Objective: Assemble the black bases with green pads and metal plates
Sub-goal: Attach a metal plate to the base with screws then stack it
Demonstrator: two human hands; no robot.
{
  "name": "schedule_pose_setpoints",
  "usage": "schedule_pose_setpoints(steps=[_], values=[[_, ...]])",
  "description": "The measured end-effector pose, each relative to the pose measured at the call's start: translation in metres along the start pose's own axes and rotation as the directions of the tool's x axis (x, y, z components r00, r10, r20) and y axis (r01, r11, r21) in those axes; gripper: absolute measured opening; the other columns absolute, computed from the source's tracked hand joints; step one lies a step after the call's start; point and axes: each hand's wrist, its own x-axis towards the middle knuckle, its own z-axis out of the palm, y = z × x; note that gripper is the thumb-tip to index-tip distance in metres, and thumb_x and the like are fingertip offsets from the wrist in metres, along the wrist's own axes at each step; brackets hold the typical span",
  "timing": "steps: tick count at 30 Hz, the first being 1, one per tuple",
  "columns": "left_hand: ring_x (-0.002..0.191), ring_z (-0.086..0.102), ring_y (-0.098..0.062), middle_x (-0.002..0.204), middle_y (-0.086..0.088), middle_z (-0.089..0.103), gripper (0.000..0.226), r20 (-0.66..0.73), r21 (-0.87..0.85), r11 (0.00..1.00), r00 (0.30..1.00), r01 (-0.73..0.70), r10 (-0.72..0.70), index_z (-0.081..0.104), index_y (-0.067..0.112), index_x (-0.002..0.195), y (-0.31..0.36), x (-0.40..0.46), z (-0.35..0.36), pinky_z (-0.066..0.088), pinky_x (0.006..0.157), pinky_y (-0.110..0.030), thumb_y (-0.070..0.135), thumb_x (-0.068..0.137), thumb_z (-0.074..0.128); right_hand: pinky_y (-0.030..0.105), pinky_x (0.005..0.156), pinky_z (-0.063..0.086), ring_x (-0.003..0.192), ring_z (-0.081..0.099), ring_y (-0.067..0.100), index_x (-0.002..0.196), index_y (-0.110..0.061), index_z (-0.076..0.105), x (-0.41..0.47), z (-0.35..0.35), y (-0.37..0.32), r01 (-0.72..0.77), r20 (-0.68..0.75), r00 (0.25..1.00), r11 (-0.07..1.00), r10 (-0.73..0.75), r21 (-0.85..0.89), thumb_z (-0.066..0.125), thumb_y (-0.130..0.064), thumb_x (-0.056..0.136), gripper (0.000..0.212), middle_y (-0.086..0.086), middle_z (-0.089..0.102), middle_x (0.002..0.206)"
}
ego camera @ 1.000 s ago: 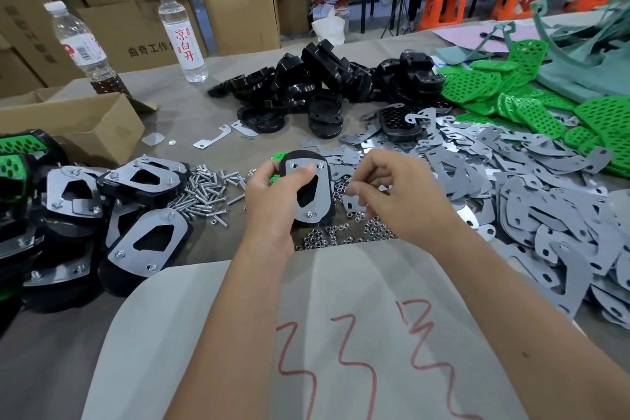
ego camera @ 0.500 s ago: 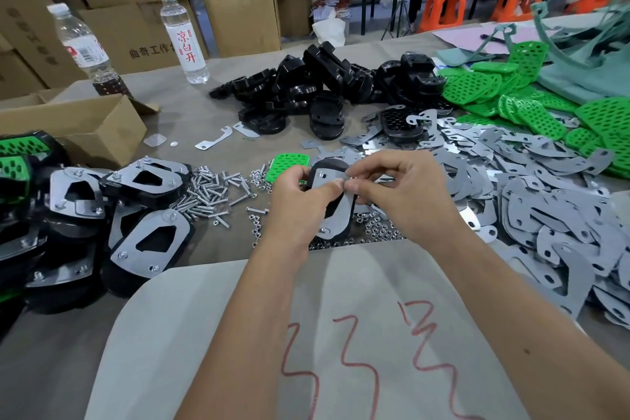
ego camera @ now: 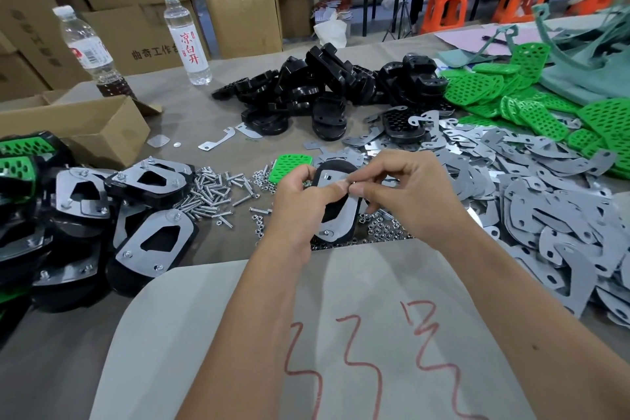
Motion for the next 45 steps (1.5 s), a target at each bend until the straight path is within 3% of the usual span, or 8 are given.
schedule_pose_setpoints(steps=[4,15,21,26,30,34,40,45], values=[[0.072,0.071,-0.022,0.084,-0.006,0.076,0.027,0.001,0.011,1.0,1.0,0.001,-0.001,0.061,-0.005,0.106,-0.002,0.0,-0.001,0.055,0.066,-0.032,0.002,0.085,0.077,0.052,0.071,0.063,0.067,0.071,0.03,0.094,-0.019,0.084,0.002,-0.006,0.001,-0.031,0.074,0.997,0.999,0.03,0.024,0.082,-0.004,0.085,0.017,0.012,0.072,0.088],[0.065,0.071,-0.019,0.077,-0.004,0.075,0.016,0.031,-0.08,0.996,0.999,0.037,-0.035,0.062,0.011,0.089,-0.001,0.001,-0.002,0.054,0.053,-0.026,0.001,0.085,0.074,0.022,0.045,0.049,0.048,0.06,0.021,0.08,-0.015,0.076,-0.002,0.007,0.003,-0.01,-0.096,0.995,1.0,0.01,0.008,0.089,-0.02,0.08,0.014,0.009,0.065,0.067],[0.077,0.068,-0.025,0.084,-0.007,0.072,0.016,-0.046,-0.149,0.988,0.998,0.042,-0.049,0.066,0.003,0.099,0.0,0.003,-0.003,0.053,0.068,-0.035,0.007,0.086,0.076,0.038,0.063,0.062,0.062,0.062,0.022,0.111,-0.021,0.08,-0.001,0.012,0.007,0.015,0.05,0.999,0.998,-0.018,0.059,0.078,-0.014,0.092,0.02,-0.003,0.057,0.075],[0.073,0.07,-0.026,0.087,-0.011,0.076,0.031,-0.109,-0.247,0.967,0.989,0.069,-0.099,0.063,-0.006,0.115,0.002,0.003,-0.001,0.061,0.076,-0.049,0.007,0.088,0.074,0.029,0.042,0.044,0.04,0.056,0.021,0.071,-0.008,0.068,-0.006,0.012,0.005,-0.001,-0.094,0.996,0.998,0.007,0.066,0.071,-0.038,0.093,0.038,0.008,0.056,0.053],[0.067,0.07,-0.021,0.082,-0.007,0.076,0.033,-0.121,-0.219,0.974,0.989,0.053,-0.081,0.062,-0.007,0.114,0.001,0.002,0.001,0.058,0.062,-0.034,0.007,0.088,0.075,0.029,0.045,0.043,0.05,0.049,0.013,0.11,-0.024,0.078,-0.007,0.016,-0.002,-0.051,0.006,0.999,0.991,0.051,0.123,0.062,-0.036,0.101,0.022,0.004,0.054,0.061],[0.08,0.074,-0.029,0.096,-0.013,0.079,0.029,-0.152,-0.281,0.956,0.98,0.085,-0.131,0.065,-0.003,0.115,0.002,0.004,0.0,0.062,0.081,-0.05,0.006,0.089,0.074,0.026,0.046,0.027,0.044,0.026,0.019,0.056,0.001,0.048,-0.01,0.014,-0.003,-0.036,-0.08,0.996,0.994,0.044,0.099,0.057,-0.042,0.103,0.064,0.024,0.032,0.051],[0.07,0.071,-0.025,0.085,-0.011,0.075,0.028,-0.158,-0.24,0.969,0.982,0.06,-0.1,0.065,-0.007,0.111,-0.001,0.004,0.002,0.059,0.065,-0.037,0.003,0.087,0.075,0.039,0.046,0.044,0.045,0.046,0.018,0.077,-0.036,0.074,-0.01,0.016,-0.009,-0.093,0.055,0.995,0.99,0.087,0.103,0.05,-0.056,0.101,0.039,0.013,0.055,0.053],[0.077,0.074,-0.029,0.096,-0.015,0.079,0.025,-0.17,-0.251,0.966,0.979,0.066,-0.112,0.068,-0.001,0.11,-0.002,0.007,-0.001,0.062,0.079,-0.051,0.006,0.088,0.075,0.027,0.046,0.037,0.043,0.043,0.02,0.062,-0.011,0.065,-0.008,0.007,-0.003,-0.096,-0.102,0.989,0.986,0.11,0.133,0.052,-0.057,0.101,0.062,-0.002,0.041,0.04]])
